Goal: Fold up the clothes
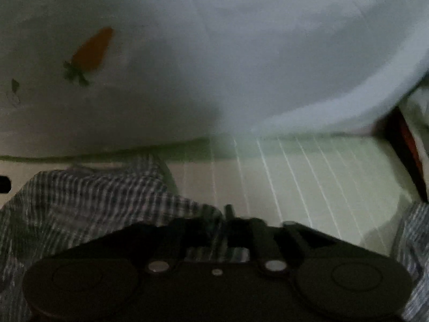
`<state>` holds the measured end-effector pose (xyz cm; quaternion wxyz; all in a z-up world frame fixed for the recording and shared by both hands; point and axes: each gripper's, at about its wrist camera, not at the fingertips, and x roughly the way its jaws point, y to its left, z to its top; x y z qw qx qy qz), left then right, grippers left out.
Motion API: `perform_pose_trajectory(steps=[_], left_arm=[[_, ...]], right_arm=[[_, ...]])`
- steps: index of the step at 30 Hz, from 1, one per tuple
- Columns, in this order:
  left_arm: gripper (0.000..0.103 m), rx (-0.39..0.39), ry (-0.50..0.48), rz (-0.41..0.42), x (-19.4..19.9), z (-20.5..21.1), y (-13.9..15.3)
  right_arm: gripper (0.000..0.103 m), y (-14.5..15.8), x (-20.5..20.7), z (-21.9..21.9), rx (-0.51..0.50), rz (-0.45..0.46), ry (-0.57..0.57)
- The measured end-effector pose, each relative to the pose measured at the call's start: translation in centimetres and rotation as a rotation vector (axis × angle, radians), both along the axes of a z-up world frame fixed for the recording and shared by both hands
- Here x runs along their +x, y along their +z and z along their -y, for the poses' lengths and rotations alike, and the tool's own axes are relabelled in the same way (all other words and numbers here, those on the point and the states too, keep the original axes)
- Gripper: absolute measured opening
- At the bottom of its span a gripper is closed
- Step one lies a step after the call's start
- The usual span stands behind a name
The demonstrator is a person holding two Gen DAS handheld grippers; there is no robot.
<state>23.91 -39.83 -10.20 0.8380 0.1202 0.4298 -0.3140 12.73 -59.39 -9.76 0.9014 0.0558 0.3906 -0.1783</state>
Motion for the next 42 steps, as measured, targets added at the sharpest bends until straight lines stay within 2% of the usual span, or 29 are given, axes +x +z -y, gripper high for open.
perform_pose_trajectory(steps=[1,3,5,6,9,11,16,18,19,20,21,22,23,24,25,26,28,29,33,35,36,37,38,40,42], left_arm=[[0.066,0.018,0.009,-0.012,-0.3,-0.6,-0.5],[0.068,0.064,0.047,-0.024,-0.7,-2.0,-1.7],[0.068,0.095,0.082,-0.046,-0.6,-3.3,-2.8],[0.068,0.103,0.097,-0.063,-0.4,-3.9,-3.3],[0.068,0.097,0.118,-0.089,1.0,-5.3,-4.1],[0.068,0.1,0.116,-0.082,1.7,-5.4,-4.1],[0.069,0.092,0.028,-0.06,2.9,-3.4,-3.7],[0.069,0.086,-0.007,-0.055,3.2,-1.9,-3.4],[0.069,0.079,-0.029,-0.06,3.4,-1.1,-3.5],[0.069,0.069,-0.051,-0.072,3.4,-0.2,-3.6],[0.069,0.056,-0.072,-0.082,3.4,0.7,-3.8],[0.066,0.058,-0.087,-0.083,3.6,1.7,-4.3],[0.061,0.06,-0.1,-0.084,3.7,2.6,-4.7],[0.041,0.07,-0.103,-0.072,3.2,3.0,-4.9],[0.004,0.071,-0.107,-0.079,3.3,3.6,-5.2],[0.003,0.06,-0.108,-0.096,3.2,4.0,-5.5],[0.001,0.065,-0.085,-0.039,2.6,4.6,-5.4],[0.001,0.068,-0.079,-0.016,2.6,4.9,-5.3],[0.003,0.054,-0.026,-0.02,4.6,5.4,-4.8],[0.011,0.049,-0.001,-0.038,5.5,5.5,-4.3],[0.021,0.053,0.008,-0.032,5.3,5.1,-3.8],[0.032,0.056,0.017,-0.025,5.1,4.7,-3.4],[0.037,0.049,0.019,-0.014,4.6,4.0,-2.8],[0.054,0.039,0.041,-0.009,3.4,2.4,-1.5],[0.058,0.033,0.078,-0.013,1.7,0.1,-0.7]], right_arm=[[0.04,-0.3,-0.4,0.1,0.006,-0.008,0.0],[0.045,-0.8,-1.3,0.1,0.02,-0.004,0.003],[0.062,-1.3,-1.1,-0.1,0.045,-0.013,0.032],[0.065,-1.6,-0.9,-0.2,0.059,-0.018,0.047],[0.068,-2.1,0.1,-0.3,0.065,-0.029,0.077],[0.077,-2.0,1.1,0.1,0.08,-0.023,0.091],[0.079,-2.8,3.5,0.4,0.095,-0.083,0.136],[0.073,-3.2,4.0,0.6,0.138,-0.09,0.153],[0.048,-3.3,4.1,0.6,0.139,-0.087,0.154],[0.036,-3.4,4.3,0.5,0.139,-0.083,0.153],[0.029,-3.5,4.5,0.5,0.139,-0.079,0.152],[0.014,-3.5,4.7,0.4,0.139,-0.075,0.151],[0.01,-3.6,4.9,0.4,0.138,-0.07,0.151],[0.01,-3.7,5.1,0.3,0.138,-0.066,0.15],[0.008,-3.7,5.3,0.3,0.138,-0.062,0.149],[0.007,-3.8,5.5,0.2,0.138,-0.058,0.149],[0.007,-3.9,5.8,0.1,0.137,-0.05,0.147],[0.006,-4.0,6.0,0.1,0.137,-0.046,0.147],[0.006,-3.8,7.6,0.2,0.127,-0.027,0.142],[0.008,-3.3,8.4,0.4,0.122,-0.024,0.134],[0.01,-3.2,8.6,0.5,0.12,-0.031,0.127],[0.017,-3.0,8.9,0.6,0.118,-0.037,0.12],[0.034,-2.8,9.1,0.7,0.116,-0.043,0.113],[0.051,-2.1,7.6,0.3,0.086,-0.03,0.106],[0.061,-1.3,5.1,-0.1,0.058,-0.016,0.092]])
